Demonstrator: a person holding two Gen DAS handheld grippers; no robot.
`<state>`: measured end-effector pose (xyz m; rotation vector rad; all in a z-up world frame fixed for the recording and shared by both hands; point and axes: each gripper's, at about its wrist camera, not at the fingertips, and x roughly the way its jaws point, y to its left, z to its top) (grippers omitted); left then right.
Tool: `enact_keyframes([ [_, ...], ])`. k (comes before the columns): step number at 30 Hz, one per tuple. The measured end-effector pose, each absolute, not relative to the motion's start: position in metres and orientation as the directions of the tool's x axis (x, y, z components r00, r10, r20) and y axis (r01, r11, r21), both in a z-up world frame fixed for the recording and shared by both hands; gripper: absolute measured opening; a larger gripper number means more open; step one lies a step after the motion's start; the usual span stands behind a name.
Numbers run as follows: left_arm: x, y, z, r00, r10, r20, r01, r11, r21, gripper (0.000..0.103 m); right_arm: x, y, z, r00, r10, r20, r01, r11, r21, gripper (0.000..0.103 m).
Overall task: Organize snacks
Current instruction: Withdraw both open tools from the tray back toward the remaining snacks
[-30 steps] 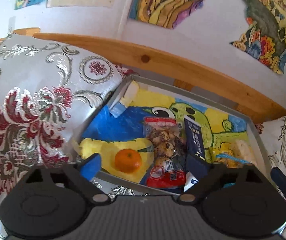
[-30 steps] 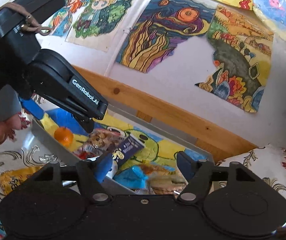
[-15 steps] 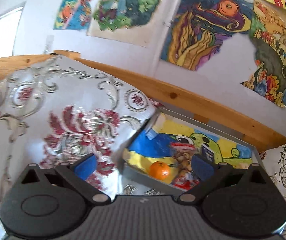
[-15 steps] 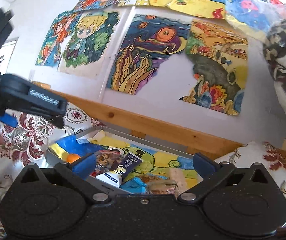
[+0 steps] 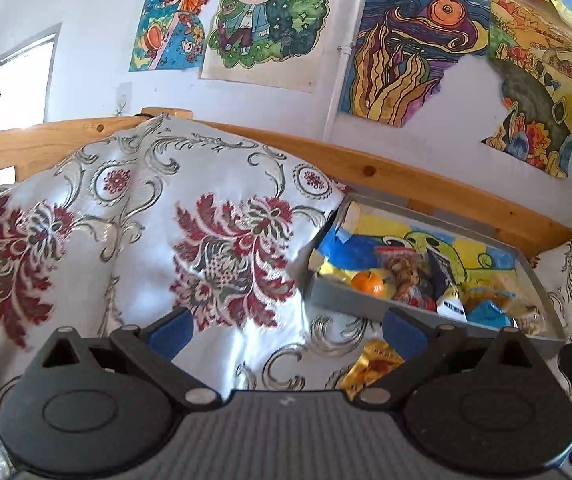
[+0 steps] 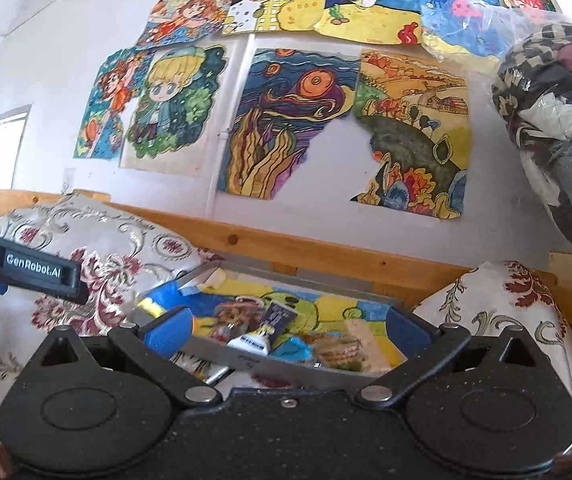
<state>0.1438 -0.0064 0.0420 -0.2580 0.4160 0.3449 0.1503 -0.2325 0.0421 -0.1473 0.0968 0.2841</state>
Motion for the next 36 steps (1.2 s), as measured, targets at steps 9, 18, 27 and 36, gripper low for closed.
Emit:
enact_keyframes([
  [9,0.111,-0.008,0.033,0.861,0.259,-0.437,-0.338,0.934,-0.113,0.102,0.117,-0.230,0.034,0.942,0.275,-0.195,-0.300,0.947,-0.115,0.102],
  [18,0.086,-0.006,0.016,0.836,0.242,-0.493,-0.297,0.954,-0.034,0.102,0.095,-0.230,0.026,0.916,0.280,-0.287,-0.311,0.948,-0.070,0.102],
  [27,0.072,0.002,0.005,0.800,0.207,-0.563,-0.268,0.963,-0.027,0.102,0.076,-0.223,0.016,0.871,0.294,-0.394,-0.341,0.938,-0.054,0.102],
  [36,0.063,0.006,-0.004,0.772,0.195,-0.606,-0.256,0.967,-0.015,0.102,0.067,-0.211,0.006,0.821,0.319,-0.473,-0.395,0.916,-0.067,0.102],
])
